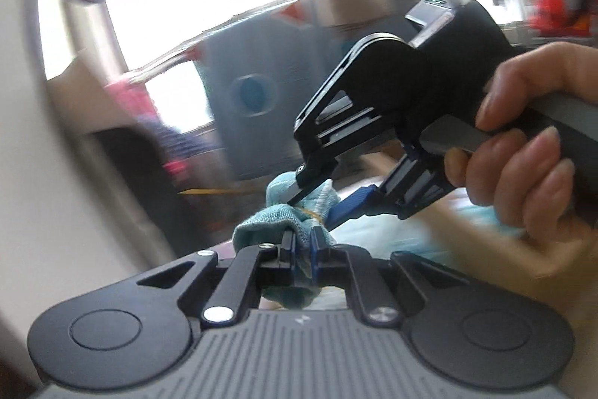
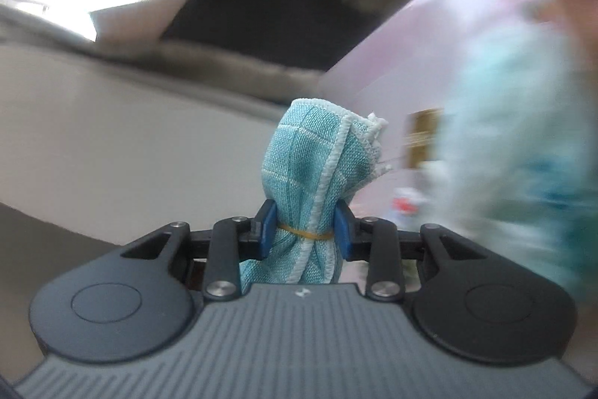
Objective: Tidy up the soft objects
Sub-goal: 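Carry the teal towel into the box and open the right gripper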
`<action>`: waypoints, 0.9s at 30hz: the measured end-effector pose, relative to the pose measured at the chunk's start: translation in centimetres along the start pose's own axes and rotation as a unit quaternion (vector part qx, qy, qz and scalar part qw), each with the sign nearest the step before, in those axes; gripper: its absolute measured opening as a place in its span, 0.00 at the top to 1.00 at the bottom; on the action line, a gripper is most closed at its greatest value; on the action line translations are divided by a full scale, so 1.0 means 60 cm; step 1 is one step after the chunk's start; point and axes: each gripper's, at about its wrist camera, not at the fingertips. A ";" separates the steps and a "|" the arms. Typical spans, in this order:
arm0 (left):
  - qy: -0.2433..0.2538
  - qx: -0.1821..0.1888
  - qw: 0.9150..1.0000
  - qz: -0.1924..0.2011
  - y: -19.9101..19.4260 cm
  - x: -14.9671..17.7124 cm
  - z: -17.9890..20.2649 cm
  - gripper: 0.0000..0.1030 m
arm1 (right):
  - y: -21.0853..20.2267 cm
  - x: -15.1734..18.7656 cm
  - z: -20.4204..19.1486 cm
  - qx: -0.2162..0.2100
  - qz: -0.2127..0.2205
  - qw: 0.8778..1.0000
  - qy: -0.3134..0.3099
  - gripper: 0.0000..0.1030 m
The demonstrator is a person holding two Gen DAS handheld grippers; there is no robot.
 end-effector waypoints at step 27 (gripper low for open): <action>0.016 0.279 0.956 -0.093 0.063 -0.132 0.393 0.70 | -0.349 -0.124 0.089 0.336 0.016 0.923 -0.185 0.69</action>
Point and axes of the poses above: each gripper's, at about its wrist camera, not at the fingertips, and y roughly the way its jaws point, z to its right, x to its underside, and after that the axes turned 15 degrees about -x, right-handed
